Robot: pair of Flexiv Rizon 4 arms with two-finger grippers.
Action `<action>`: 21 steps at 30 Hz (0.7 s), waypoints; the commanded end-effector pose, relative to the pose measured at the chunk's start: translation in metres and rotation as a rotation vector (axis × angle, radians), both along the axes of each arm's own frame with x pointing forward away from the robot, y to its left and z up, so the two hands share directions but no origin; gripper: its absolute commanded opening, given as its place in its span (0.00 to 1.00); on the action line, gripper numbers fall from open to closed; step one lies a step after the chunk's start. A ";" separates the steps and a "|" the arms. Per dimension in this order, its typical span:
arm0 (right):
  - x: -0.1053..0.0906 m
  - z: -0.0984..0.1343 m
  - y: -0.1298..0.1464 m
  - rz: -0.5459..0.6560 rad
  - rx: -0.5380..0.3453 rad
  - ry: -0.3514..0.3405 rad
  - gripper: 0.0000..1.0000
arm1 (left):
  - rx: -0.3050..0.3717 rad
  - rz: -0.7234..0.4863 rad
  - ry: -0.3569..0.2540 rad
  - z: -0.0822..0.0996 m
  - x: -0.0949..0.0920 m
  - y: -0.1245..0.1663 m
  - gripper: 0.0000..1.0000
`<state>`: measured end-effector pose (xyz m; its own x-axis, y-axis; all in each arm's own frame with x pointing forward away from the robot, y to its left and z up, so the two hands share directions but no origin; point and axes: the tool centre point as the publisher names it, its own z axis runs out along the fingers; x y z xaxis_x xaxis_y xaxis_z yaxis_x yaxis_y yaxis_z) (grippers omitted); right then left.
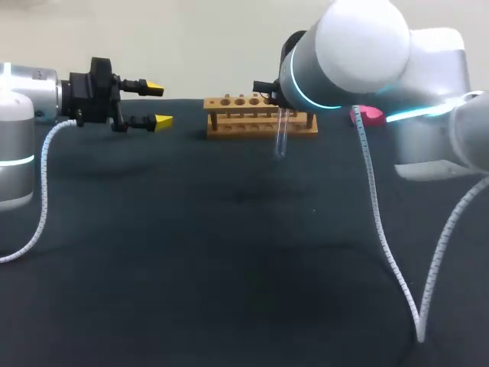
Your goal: Grasp the test tube, adjust it, and insert it.
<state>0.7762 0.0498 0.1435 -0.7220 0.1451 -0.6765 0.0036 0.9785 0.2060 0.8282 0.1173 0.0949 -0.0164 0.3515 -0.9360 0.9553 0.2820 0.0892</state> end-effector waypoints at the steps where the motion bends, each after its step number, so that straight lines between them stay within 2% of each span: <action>1: -0.008 0.003 -0.005 -0.046 0.009 -0.228 0.00 | -0.003 0.003 -0.007 -0.001 -0.002 0.001 1.00; 10: -0.012 0.007 -0.004 -0.058 0.015 -0.246 0.00 | -0.003 0.003 -0.007 -0.001 -0.002 0.001 1.00; 21: -0.010 0.010 -0.006 -0.070 -0.012 -0.221 0.00 | -0.003 0.003 -0.007 -0.001 -0.002 0.001 1.00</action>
<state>0.7687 0.0442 0.1551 -0.5933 0.1731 -0.7861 0.0290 0.9806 0.1941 0.8282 0.1173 0.0949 -0.0164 0.3515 -0.9360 0.9553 0.2820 0.0892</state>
